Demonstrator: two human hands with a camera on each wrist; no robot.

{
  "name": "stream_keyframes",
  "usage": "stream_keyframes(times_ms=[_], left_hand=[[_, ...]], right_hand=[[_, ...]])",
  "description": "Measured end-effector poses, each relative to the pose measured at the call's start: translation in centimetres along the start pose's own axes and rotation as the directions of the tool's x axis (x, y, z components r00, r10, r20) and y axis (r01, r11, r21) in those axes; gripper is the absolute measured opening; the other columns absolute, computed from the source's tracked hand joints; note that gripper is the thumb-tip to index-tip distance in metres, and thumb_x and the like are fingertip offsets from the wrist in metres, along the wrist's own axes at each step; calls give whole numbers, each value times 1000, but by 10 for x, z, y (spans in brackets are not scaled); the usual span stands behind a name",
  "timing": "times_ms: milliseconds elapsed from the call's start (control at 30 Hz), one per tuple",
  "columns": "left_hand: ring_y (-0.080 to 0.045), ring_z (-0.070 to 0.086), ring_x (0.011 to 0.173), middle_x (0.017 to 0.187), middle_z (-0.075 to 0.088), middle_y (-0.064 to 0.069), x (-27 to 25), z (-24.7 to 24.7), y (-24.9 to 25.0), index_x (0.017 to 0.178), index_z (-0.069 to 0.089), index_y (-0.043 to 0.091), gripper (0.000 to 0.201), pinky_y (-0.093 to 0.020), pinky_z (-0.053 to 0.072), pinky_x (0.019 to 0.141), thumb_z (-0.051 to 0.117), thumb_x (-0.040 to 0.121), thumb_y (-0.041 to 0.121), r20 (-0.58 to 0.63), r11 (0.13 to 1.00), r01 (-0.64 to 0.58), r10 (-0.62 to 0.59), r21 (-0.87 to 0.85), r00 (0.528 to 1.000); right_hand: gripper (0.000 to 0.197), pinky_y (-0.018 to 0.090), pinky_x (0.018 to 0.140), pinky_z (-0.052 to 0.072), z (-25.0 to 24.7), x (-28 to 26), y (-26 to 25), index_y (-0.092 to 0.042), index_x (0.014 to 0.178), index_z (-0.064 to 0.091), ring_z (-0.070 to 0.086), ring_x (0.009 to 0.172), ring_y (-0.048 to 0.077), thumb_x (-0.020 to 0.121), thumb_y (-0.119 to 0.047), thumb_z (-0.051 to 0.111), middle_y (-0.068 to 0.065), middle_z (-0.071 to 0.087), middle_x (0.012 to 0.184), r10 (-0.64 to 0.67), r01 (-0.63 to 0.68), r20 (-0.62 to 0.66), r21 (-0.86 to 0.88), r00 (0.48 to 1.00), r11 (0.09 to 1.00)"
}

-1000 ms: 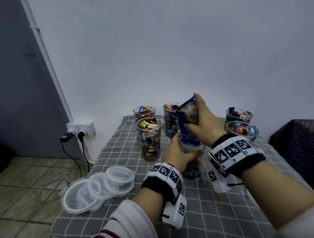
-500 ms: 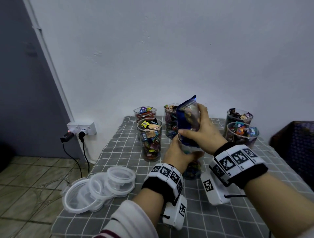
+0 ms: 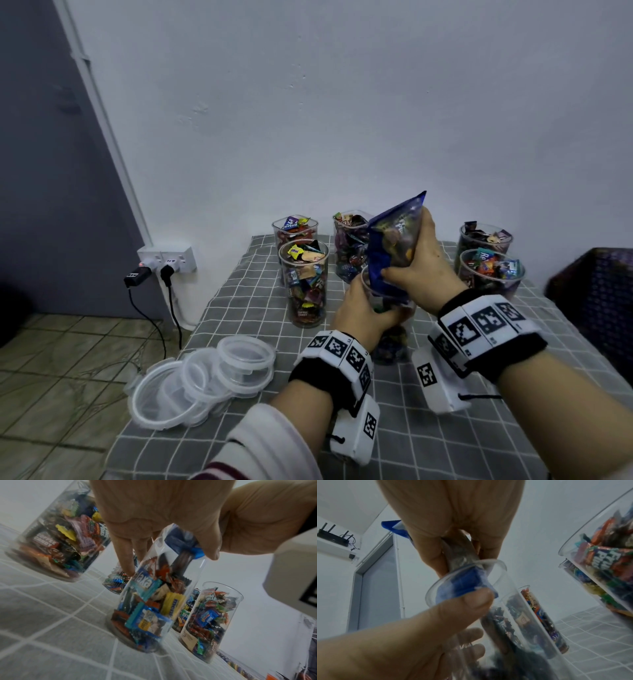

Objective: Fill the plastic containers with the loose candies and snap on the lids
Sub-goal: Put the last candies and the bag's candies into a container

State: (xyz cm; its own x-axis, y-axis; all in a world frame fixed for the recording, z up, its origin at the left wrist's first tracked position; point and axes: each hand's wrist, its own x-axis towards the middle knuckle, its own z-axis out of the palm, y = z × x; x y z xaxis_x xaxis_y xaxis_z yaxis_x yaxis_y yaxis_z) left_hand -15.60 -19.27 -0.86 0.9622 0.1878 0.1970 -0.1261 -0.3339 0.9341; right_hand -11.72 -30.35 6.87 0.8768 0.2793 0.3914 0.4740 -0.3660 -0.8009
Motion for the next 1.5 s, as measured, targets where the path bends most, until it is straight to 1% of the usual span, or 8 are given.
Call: stream_keyframes(times_ms=[200,367,600,700,900,1033,1267,1500], left_hand=[[-12,56,113,124,56,11,1,1,-1,129,39,38,90,-38,47,96,75,49,58,4,999,14,-15,31,1000],[-13,54,113,126,55,9,1,-1,1,130,38,36,79,-36,45,96,81,64,42,-2,998,7,-7,57,1000],[-10,55,113,125,55,12,0,1,0,128,38,42,85,-38,46,97,77,54,55,1,999,4,-4,37,1000],[-9,57,111,121,58,13,1,2,-3,125,40,41,84,-39,47,95,78,52,56,-5,1000,3,-2,17,1000],[-9,57,111,122,58,13,0,3,-1,127,41,37,89,-40,47,95,74,48,63,-20,1000,7,-6,28,1000],[-9,57,111,122,58,12,0,2,-1,127,41,36,90,-40,48,95,75,48,63,-12,1000,17,-17,21,1000],[-12,56,111,123,58,9,-1,0,0,126,39,36,82,-39,46,96,78,56,52,4,997,31,-31,68,1000],[-10,53,114,126,55,8,-3,-1,3,130,37,33,76,-28,43,95,82,68,36,14,999,17,-18,49,1000]], right_hand=[[104,48,94,49,-3,5,-3,-35,143,13,53,114,25,67,-4,76,6,47,131,27,-25,-19,110,999,994],[75,37,92,48,-5,7,-5,-15,126,33,52,114,23,69,-13,81,8,49,124,59,-52,-54,117,997,992],[58,42,88,51,-5,5,-12,-17,109,33,53,108,26,72,-16,78,10,49,118,72,-61,-79,130,994,990],[57,35,81,50,-7,4,-17,-16,110,32,52,106,24,75,-16,77,10,48,119,65,-52,-90,134,994,990],[58,46,89,50,-8,4,-24,-16,108,33,53,108,26,73,-22,78,11,50,119,60,-50,-113,95,992,994],[56,36,83,49,-8,2,-27,-13,111,33,52,104,22,76,-22,76,6,50,115,50,-39,-134,83,990,996],[49,48,84,51,-9,-5,-23,-12,110,35,56,100,28,79,-17,72,8,53,108,88,-36,-268,194,960,980],[48,46,94,48,-15,-14,-11,-14,111,36,55,106,26,80,-17,71,8,52,115,219,-84,-345,365,913,927]])
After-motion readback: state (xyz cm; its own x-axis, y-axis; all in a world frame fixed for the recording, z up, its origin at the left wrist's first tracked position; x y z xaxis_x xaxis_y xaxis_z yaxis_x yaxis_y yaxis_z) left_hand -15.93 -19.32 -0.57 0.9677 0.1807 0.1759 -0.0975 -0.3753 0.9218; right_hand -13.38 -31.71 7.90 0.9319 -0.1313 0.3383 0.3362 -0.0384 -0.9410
